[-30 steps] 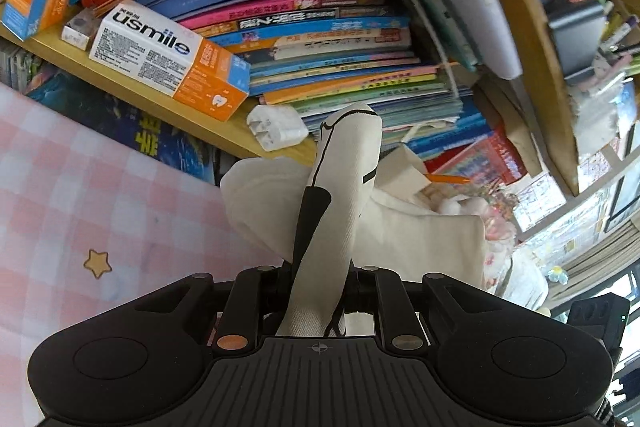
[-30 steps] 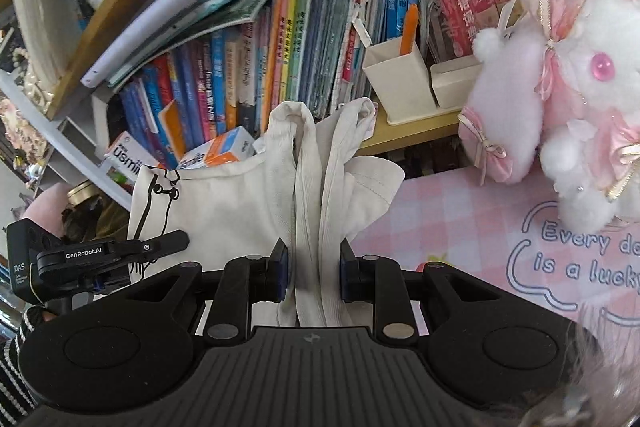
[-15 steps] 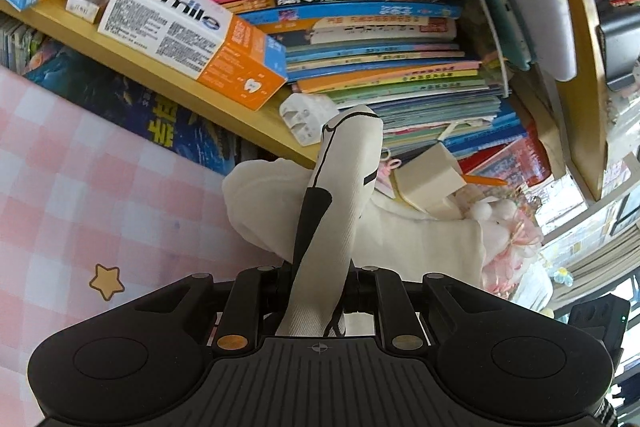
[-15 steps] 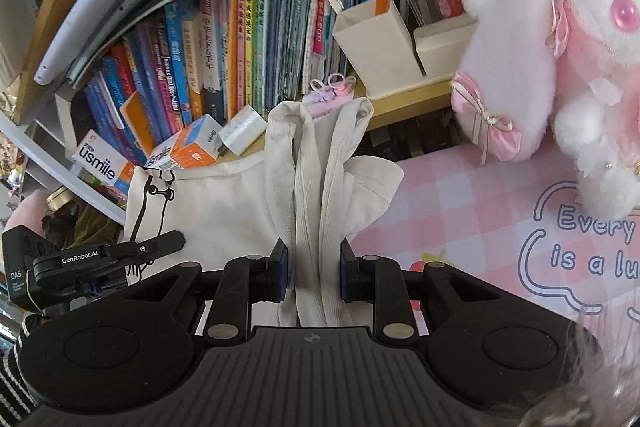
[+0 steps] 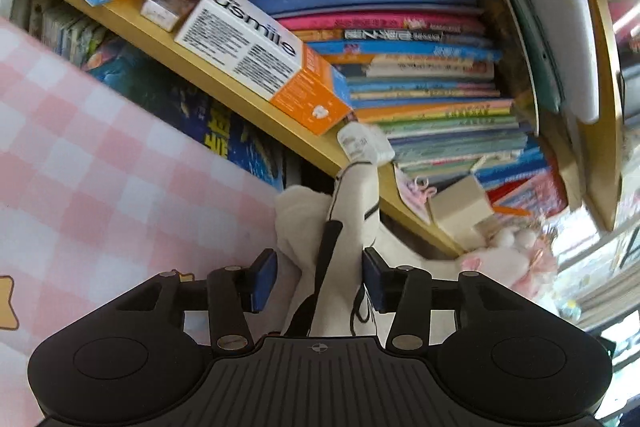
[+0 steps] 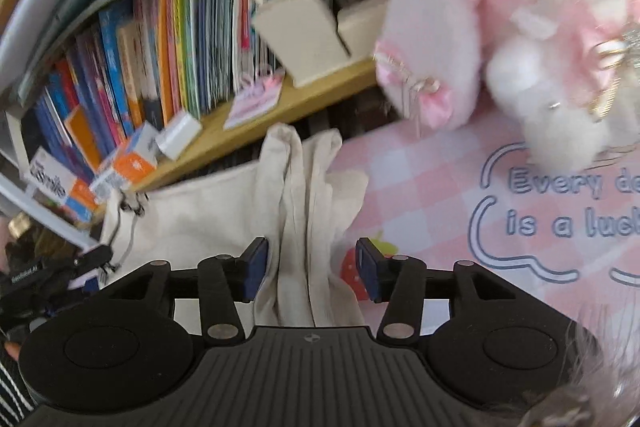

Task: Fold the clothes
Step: 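Set the folded shirt down by the bookshelf and open both tools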

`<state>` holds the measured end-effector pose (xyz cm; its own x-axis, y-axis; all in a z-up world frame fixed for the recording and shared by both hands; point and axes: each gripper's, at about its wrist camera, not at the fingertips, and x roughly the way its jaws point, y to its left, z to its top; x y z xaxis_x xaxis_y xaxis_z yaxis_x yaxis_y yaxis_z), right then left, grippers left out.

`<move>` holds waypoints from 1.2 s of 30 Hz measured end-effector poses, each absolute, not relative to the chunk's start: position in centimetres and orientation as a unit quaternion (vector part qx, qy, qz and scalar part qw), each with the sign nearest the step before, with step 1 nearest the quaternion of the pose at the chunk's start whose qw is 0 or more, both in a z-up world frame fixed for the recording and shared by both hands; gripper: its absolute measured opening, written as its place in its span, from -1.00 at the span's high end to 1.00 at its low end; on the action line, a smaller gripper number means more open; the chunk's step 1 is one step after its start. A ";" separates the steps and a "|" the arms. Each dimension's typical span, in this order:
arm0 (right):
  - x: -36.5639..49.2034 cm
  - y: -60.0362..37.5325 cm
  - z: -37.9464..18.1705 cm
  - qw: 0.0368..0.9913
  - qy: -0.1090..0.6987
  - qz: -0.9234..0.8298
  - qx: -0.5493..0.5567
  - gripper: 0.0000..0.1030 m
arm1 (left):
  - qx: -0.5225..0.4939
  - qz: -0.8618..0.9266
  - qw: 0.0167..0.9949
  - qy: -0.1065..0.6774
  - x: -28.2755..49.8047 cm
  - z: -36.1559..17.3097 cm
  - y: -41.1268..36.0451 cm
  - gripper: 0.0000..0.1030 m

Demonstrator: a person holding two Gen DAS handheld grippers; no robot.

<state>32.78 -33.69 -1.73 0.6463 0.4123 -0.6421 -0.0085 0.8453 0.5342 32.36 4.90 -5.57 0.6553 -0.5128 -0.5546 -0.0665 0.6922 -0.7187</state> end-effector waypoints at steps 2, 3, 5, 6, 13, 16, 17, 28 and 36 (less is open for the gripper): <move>32.9 -33.7 -2.2 0.865 0.407 0.123 0.266 0.64 | -0.412 -0.108 0.806 0.410 32.8 -6.9 5.4 0.21; 33.1 -33.7 -2.5 0.862 0.409 0.120 0.276 0.65 | -0.436 -0.098 0.793 0.415 32.9 -7.7 5.7 0.29; 33.5 -33.8 -3.0 0.856 0.407 0.111 0.300 0.67 | -0.464 -0.095 0.784 0.401 32.7 -8.6 6.0 0.34; 33.8 -34.0 -3.2 0.851 0.406 0.106 0.316 0.67 | -0.469 -0.092 0.784 0.395 32.6 -8.7 5.9 0.35; 34.7 -33.3 -3.5 0.855 0.409 0.092 0.305 0.64 | -0.434 -0.089 0.807 0.390 33.1 -8.4 5.1 0.41; 34.3 -33.4 -3.4 0.855 0.417 0.083 0.297 0.47 | -0.436 -0.086 0.808 0.387 33.1 -8.3 5.1 0.39; 34.0 -33.3 -3.1 0.859 0.416 0.085 0.287 0.35 | -0.439 -0.081 0.807 0.387 32.8 -8.1 5.1 0.31; 27.2 -31.7 1.3 0.903 0.382 0.110 0.164 0.12 | -0.307 -0.080 0.870 0.378 25.5 -3.1 3.1 0.05; 20.5 -29.9 2.1 0.913 0.383 0.100 0.102 0.07 | -0.219 -0.057 0.896 0.382 17.8 -2.0 -0.2 0.02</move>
